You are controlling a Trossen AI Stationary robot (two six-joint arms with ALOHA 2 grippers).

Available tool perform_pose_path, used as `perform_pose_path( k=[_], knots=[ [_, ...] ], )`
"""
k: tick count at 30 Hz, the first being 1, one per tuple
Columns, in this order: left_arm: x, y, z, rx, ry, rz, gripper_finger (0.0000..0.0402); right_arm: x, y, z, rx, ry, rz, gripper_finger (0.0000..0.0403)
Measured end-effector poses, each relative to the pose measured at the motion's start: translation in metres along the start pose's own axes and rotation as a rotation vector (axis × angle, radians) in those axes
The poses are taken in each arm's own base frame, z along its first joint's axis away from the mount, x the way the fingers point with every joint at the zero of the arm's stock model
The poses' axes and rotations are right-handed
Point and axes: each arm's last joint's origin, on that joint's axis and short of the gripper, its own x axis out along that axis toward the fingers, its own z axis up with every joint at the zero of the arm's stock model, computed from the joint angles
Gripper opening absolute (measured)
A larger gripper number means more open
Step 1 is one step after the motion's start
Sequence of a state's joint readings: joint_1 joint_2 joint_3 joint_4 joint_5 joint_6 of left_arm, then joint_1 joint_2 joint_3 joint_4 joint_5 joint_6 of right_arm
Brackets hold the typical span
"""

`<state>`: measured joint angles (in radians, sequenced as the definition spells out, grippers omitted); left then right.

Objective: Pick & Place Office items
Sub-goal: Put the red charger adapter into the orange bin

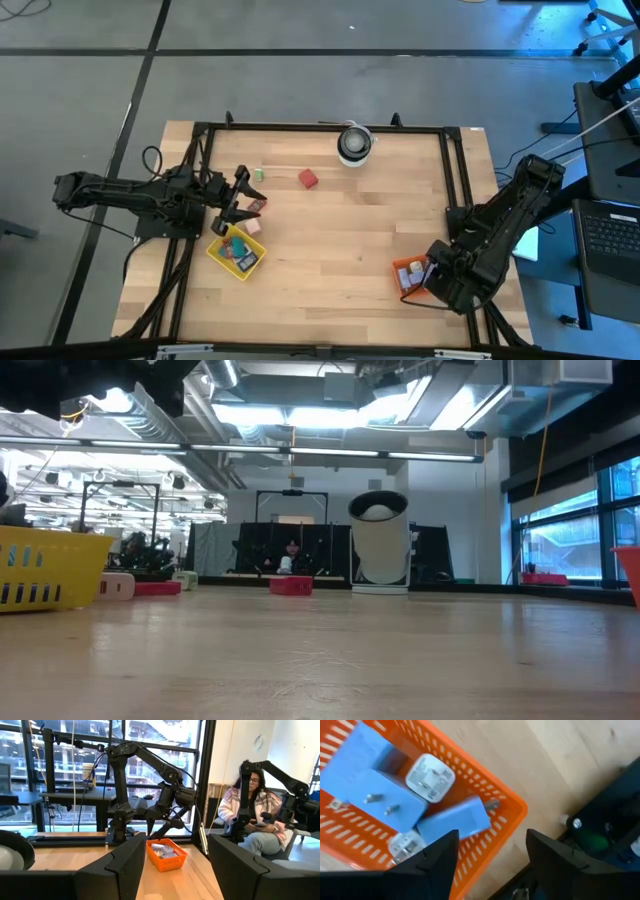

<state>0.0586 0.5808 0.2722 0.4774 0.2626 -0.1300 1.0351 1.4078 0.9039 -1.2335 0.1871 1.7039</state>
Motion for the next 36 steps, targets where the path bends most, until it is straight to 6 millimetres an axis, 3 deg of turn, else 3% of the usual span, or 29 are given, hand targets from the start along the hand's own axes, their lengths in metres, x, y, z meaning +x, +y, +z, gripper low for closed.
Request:
perform_pose_path(
  k=[12, 17, 20, 25, 30, 33, 36],
  knots=[
    [-0.002, -0.001, 0.005, 0.005, -0.043, 0.005, 0.021, -0.013, -0.01, 0.009, 0.027, -0.184, 0.094, 0.0216],
    [-0.004, 0.001, 0.008, 0.032, -0.071, 0.103, 0.021, -0.024, -0.02, 0.024, 0.076, -0.382, 0.173, 0.0219],
    [-0.004, 0.004, 0.007, 0.053, -0.066, 0.155, 0.021, -0.029, -0.026, 0.043, 0.142, -0.557, 0.185, 0.0219],
    [-0.002, 0.006, 0.005, 0.021, -0.056, 0.198, 0.021, -0.025, -0.028, 0.082, 0.156, -0.627, 0.097, 0.0219],
    [-0.001, 0.007, 0.003, -0.017, -0.049, 0.213, 0.021, -0.028, -0.03, 0.128, 0.208, -0.823, 0.004, 0.0219],
    [-0.001, 0.009, 0.0, -0.031, -0.027, 0.255, 0.021, -0.034, -0.04, 0.153, 0.313, -0.833, 0.011, 0.022],
    [0.0, 0.01, 0.0, -0.027, 0.043, 0.307, 0.021, -0.039, -0.043, 0.179, 0.299, -0.811, 0.12, 0.022]
  ],
)
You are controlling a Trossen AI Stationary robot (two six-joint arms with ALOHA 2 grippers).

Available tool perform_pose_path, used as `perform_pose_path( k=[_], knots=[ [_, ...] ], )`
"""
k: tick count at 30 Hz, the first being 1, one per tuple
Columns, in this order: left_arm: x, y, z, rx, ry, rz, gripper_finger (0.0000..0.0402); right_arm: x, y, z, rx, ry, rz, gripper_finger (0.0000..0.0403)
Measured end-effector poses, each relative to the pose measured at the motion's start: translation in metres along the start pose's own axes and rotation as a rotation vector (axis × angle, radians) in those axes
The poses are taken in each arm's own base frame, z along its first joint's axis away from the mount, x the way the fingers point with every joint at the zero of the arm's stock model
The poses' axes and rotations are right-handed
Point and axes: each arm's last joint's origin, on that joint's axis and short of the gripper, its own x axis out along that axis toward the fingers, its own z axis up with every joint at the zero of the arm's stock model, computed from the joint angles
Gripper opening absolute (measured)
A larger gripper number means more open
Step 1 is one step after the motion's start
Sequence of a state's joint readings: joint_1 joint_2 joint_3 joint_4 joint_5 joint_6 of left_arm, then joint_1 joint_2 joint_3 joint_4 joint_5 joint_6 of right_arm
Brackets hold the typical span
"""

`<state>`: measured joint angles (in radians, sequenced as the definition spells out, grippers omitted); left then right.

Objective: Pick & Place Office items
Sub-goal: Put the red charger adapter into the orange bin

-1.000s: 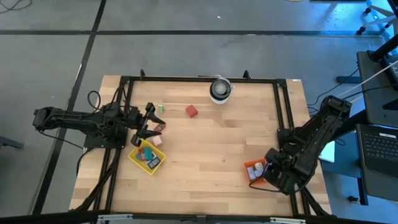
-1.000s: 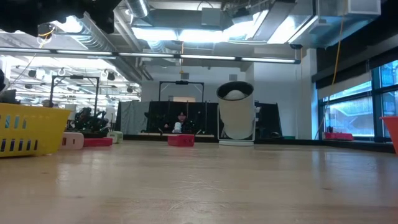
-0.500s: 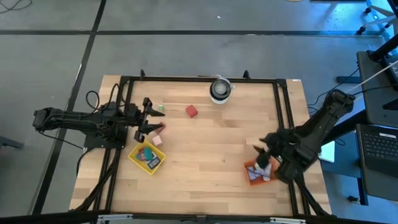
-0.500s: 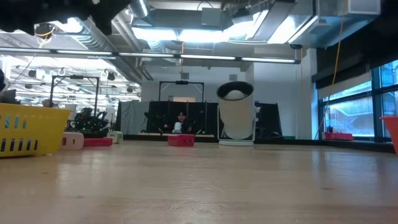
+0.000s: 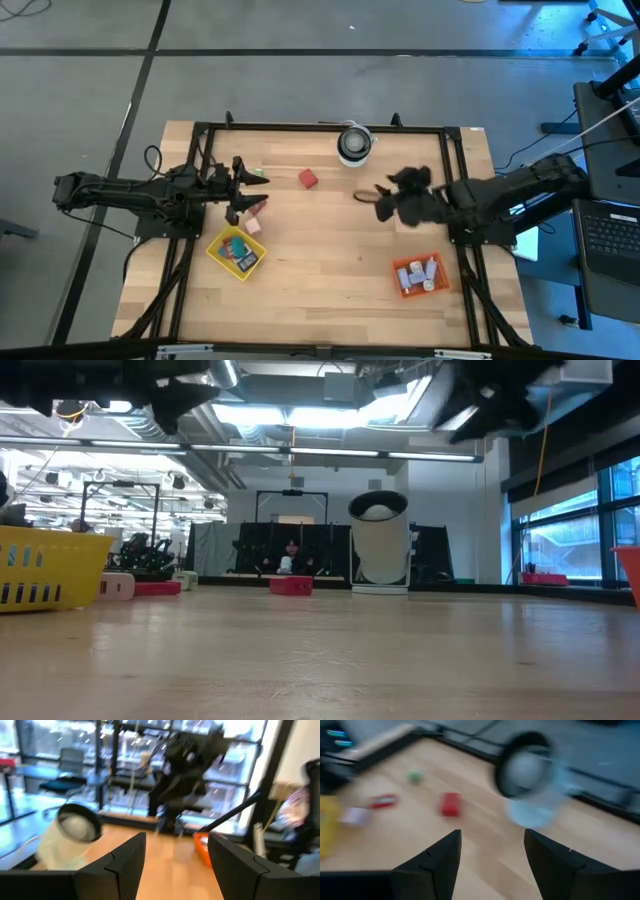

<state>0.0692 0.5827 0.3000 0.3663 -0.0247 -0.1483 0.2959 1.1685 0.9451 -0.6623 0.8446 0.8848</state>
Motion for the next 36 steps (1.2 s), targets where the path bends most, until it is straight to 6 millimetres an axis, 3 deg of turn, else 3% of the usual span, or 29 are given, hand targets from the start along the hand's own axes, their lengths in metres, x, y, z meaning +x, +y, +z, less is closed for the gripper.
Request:
perform_pose_path(
  k=[4, 8, 13, 20, 24, 30, 36],
  knots=[
    [0.003, 0.001, 0.011, 0.026, 0.076, 0.113, 0.021, 0.016, 0.007, 0.026, 0.001, -0.014, 0.195, 0.022],
    [0.006, 0.002, 0.026, 0.035, 0.186, 0.193, 0.021, 0.025, -0.001, 0.047, 0.005, -0.066, 0.27, 0.022],
    [0.024, 0.008, 0.027, 0.168, 0.412, 0.284, 0.021, 0.029, -0.006, 0.061, -0.012, -0.108, 0.365, 0.022],
    [0.072, 0.026, 0.005, 0.47, 0.653, 0.231, 0.021, 0.03, -0.007, 0.062, -0.065, -0.104, 0.395, 0.022],
    [0.101, 0.041, 0.004, 0.616, 0.743, 0.169, 0.021, 0.029, -0.005, 0.061, -0.1, -0.084, 0.455, 0.022],
    [0.135, 0.068, 0.003, 0.585, 0.921, 0.077, 0.021, 0.029, -0.005, 0.058, -0.157, -0.068, 0.459, 0.022],
    [0.151, 0.089, -0.008, 0.552, 1.179, -0.052, 0.021, 0.03, -0.007, 0.054, -0.202, -0.036, 0.441, 0.022]
  ],
)
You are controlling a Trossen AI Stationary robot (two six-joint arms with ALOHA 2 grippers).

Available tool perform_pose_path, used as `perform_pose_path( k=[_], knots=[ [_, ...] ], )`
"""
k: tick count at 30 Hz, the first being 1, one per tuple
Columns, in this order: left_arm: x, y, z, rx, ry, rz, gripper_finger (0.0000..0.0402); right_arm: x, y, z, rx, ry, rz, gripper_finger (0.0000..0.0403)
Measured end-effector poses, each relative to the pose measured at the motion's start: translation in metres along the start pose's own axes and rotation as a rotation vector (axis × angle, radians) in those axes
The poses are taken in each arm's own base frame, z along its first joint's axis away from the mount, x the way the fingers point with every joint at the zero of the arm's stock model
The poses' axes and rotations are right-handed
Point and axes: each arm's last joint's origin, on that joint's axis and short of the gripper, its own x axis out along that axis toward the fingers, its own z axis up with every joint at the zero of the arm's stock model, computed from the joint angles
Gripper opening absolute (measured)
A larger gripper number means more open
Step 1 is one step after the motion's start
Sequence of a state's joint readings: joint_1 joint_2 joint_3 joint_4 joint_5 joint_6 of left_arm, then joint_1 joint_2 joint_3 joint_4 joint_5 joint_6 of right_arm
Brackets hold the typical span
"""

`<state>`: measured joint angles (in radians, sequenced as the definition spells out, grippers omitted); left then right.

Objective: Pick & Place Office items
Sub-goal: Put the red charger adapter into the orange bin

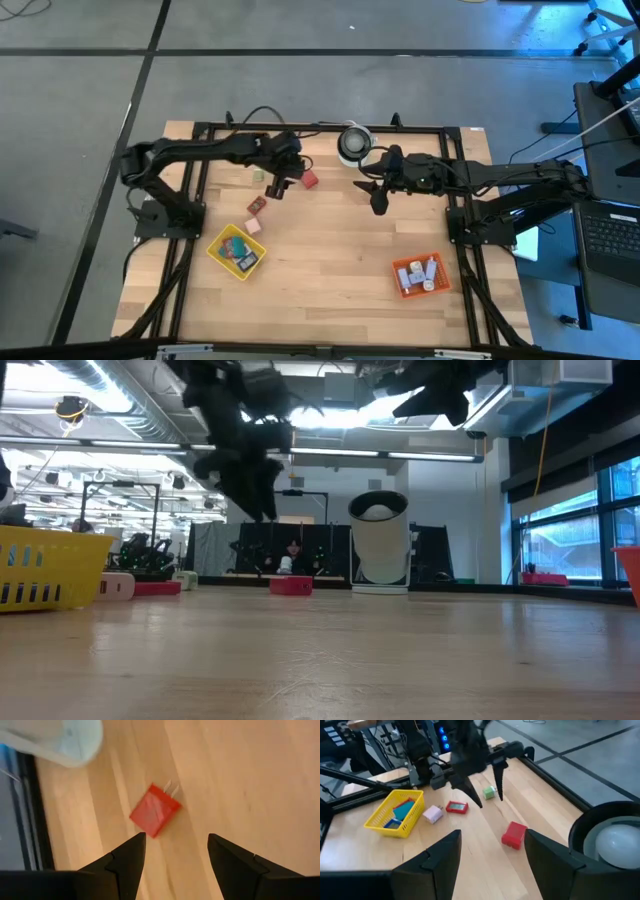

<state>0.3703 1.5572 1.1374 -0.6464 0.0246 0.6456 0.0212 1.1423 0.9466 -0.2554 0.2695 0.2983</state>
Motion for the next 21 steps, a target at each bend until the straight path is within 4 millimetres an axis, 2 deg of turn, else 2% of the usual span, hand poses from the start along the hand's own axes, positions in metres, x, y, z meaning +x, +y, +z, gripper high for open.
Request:
perform_pose_path(
  k=[7, 15, 21],
  knots=[
    [0.02, 0.021, 0.006, 0.092, 0.119, -0.038, 0.0212, 0.0, 0.0, -0.001, -0.046, 0.006, -0.002, 0.022],
    [0.046, 0.032, 0.01, 0.266, 0.211, -0.03, 0.0243, 0.0, -0.001, -0.002, -0.084, 0.017, -0.007, 0.022],
    [0.066, 0.041, 0.014, 0.327, 0.232, -0.046, 0.0248, 0.0, -0.001, -0.002, -0.097, 0.022, -0.008, 0.022]
  ],
)
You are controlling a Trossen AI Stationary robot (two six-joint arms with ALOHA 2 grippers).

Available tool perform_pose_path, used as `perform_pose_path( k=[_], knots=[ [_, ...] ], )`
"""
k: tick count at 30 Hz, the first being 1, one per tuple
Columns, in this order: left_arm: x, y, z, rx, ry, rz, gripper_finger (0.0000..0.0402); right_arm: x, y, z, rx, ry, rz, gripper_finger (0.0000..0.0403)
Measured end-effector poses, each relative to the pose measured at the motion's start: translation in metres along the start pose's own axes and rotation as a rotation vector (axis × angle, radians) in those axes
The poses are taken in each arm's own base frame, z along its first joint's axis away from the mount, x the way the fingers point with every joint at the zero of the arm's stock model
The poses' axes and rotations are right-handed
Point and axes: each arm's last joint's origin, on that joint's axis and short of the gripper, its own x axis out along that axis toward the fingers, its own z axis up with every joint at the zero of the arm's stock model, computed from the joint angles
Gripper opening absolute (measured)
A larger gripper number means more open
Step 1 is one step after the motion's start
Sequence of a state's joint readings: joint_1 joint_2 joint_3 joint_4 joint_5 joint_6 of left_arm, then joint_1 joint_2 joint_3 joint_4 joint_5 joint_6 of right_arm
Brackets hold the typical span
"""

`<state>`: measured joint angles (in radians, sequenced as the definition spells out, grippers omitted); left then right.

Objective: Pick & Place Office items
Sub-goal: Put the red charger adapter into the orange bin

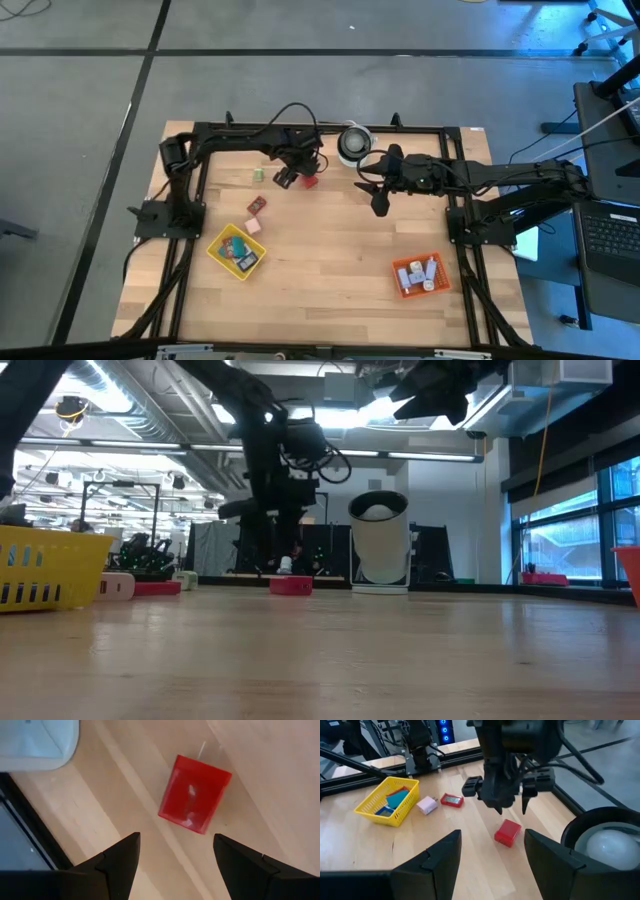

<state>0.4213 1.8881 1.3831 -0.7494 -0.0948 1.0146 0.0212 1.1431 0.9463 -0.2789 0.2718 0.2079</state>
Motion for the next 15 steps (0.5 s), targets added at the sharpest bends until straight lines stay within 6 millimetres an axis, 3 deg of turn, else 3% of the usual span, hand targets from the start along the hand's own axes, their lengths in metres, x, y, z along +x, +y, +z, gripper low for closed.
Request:
perform_pose_path(
  k=[4, 15],
  knots=[
    [0.014, 0.001, 0.002, 0.031, 0.016, -0.029, 0.0248, 0.0, 0.0, -0.001, -0.01, 0.012, -0.002, 0.022],
    [0.029, -0.002, 0.004, 0.064, 0.011, -0.093, 0.025, 0.0, 0.0, -0.002, -0.012, 0.02, -0.004, 0.022]
  ],
)
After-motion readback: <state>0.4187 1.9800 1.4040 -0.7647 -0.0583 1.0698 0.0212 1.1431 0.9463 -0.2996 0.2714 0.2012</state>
